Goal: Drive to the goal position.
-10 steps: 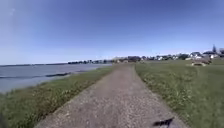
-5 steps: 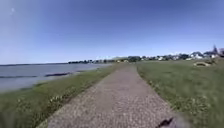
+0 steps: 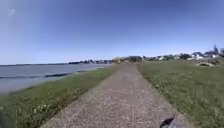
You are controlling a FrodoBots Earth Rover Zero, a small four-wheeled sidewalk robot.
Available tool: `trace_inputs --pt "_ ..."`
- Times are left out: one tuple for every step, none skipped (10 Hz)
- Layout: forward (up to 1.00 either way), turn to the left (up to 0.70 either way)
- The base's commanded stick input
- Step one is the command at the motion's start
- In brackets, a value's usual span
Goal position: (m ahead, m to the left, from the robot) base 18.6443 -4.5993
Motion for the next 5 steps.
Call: trace_inputs --pt "0.7 0.0" --pt "0.7 0.0" --pt "0.7 0.0" --pt "0.7 0.0" --pt "0.7 0.0"
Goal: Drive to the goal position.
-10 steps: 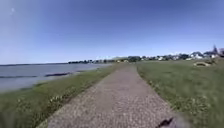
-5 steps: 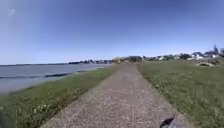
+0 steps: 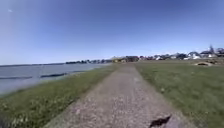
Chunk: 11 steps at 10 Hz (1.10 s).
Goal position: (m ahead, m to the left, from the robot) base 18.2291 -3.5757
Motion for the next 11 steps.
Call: trace_inputs --pt "0.7 0.0" --pt "0.7 0.0" --pt "0.7 0.0" --pt "0.7 0.0" --pt "0.7 0.0" --pt "0.7 0.0" --pt "0.7 -0.14" --pt "0.7 -0.27" --pt "0.7 -0.27" --pt "0.7 -0.12" --pt "0.7 0.0"
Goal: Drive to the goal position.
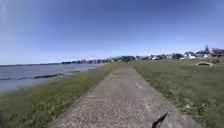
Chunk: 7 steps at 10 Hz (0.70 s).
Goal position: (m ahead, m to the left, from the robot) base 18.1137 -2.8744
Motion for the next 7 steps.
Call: trace_inputs --pt "0.7 0.0" --pt "0.7 0.0" --pt "0.7 0.0" --pt "0.7 0.0" --pt "0.7 0.0" --pt "0.7 0.0" --pt "0.7 0.0"
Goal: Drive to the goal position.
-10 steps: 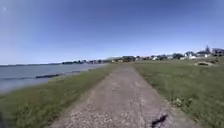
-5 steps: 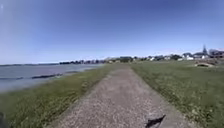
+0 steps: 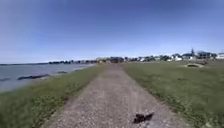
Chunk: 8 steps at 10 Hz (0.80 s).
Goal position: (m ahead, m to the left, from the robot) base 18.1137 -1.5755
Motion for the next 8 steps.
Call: trace_inputs --pt "0.7 0.0" --pt "0.7 0.0" --pt "0.7 0.0" --pt "0.7 0.0" --pt "0.7 0.0" --pt "0.7 0.0" --pt "0.7 0.0" --pt "0.7 0.0"
